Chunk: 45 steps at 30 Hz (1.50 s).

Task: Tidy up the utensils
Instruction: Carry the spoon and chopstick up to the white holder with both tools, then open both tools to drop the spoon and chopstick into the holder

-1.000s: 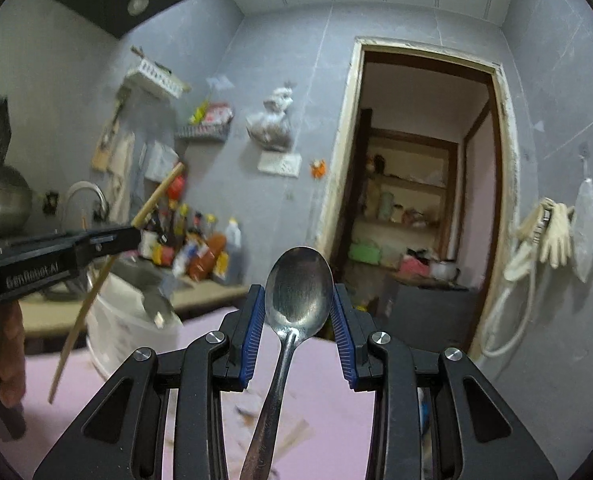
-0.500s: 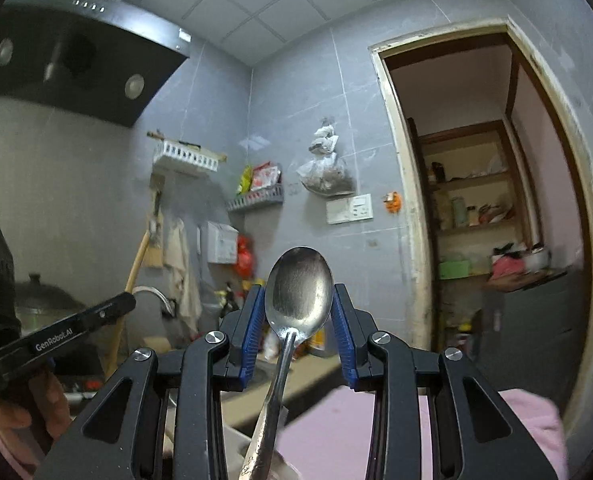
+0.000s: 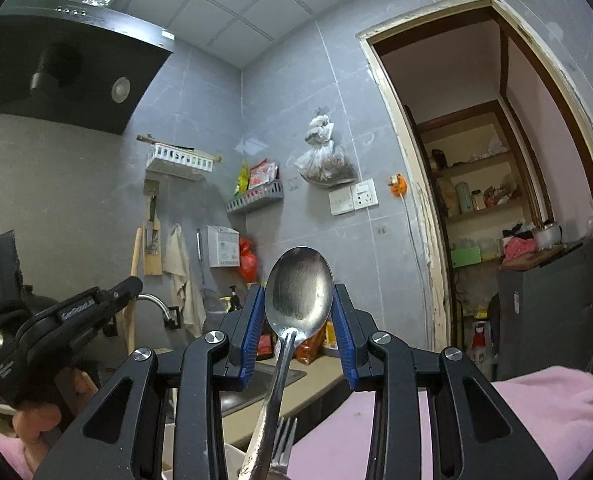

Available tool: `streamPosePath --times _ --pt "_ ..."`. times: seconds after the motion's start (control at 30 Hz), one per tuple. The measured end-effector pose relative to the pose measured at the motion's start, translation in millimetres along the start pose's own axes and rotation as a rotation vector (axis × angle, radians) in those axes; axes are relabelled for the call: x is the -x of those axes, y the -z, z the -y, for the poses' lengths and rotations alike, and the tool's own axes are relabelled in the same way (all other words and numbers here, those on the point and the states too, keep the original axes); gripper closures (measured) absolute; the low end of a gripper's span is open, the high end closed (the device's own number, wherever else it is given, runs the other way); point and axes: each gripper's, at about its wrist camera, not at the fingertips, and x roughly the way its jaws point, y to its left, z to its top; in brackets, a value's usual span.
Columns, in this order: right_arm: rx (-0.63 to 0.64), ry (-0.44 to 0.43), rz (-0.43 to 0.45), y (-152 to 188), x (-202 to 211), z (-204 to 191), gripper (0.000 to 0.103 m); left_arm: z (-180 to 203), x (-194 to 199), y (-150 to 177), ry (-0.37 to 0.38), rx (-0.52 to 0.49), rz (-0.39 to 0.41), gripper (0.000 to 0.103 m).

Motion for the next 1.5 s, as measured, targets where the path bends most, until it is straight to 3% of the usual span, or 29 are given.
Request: streamPosePath --times 0.33,0.73,0.9,1.33,1.4,1.5 --pt "-0.018 0.006 -0.007 20.5 -2.6 4.2 0.072 -3.6 11.7 16.7 -0.079 0.021 0.030 0.098" --pt "-0.010 0.002 -0.052 32.4 -5.1 6.1 0.072 0.1 18.6 3.0 -0.043 -0.045 -0.018 0.098" --pt "0.000 0.008 -0.068 36.0 -6.0 5.1 0.071 8.0 10.0 11.9 -0.042 -0.132 -0.091 0.098" --pt "0.029 0.012 -0.169 49.5 0.3 1.4 0.068 14.4 22.6 19.2 0.011 -0.137 -0.197 0.096" --pt "0.029 0.009 -0.176 48.1 2.8 1.9 0.064 14.8 21.1 17.9 0.017 -0.142 -0.226 0.093" --pt "0.032 0.010 -0.176 45.6 7.0 2.3 0.059 14.0 21.3 18.1 0.027 -0.134 -0.261 0.070"
